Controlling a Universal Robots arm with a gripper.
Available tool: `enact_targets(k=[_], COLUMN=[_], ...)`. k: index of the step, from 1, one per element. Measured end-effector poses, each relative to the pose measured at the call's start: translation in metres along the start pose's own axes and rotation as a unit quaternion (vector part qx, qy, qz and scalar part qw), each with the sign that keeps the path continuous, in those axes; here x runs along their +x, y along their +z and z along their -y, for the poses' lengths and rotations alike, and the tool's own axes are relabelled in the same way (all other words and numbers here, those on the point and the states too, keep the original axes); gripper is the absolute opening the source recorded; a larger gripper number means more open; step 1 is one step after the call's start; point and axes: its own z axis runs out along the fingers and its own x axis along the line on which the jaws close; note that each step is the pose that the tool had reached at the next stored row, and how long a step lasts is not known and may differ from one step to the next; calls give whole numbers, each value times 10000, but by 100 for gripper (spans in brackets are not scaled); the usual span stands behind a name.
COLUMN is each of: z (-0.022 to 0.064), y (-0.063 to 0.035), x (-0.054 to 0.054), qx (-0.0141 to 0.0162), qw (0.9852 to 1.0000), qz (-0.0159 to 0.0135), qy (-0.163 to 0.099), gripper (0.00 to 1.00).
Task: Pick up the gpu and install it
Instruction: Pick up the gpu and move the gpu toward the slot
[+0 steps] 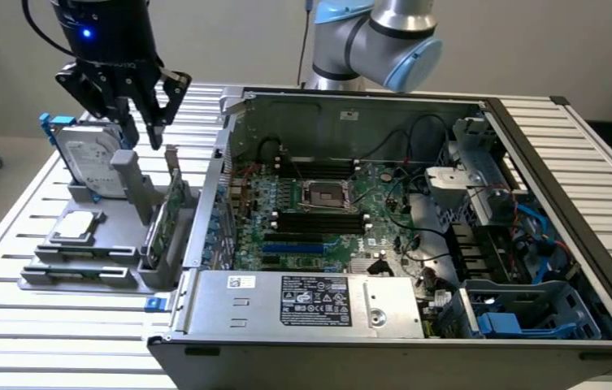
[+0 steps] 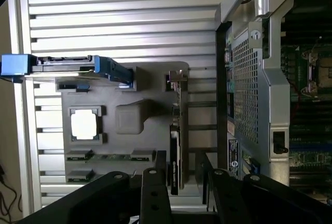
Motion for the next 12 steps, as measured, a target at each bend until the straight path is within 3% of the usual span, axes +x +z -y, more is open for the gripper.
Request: enact_targets(k=[12], z=[98], y=[219], x=[69], qx=[1], qw=[10000], qz=[0], qy=[-7], gripper=[36])
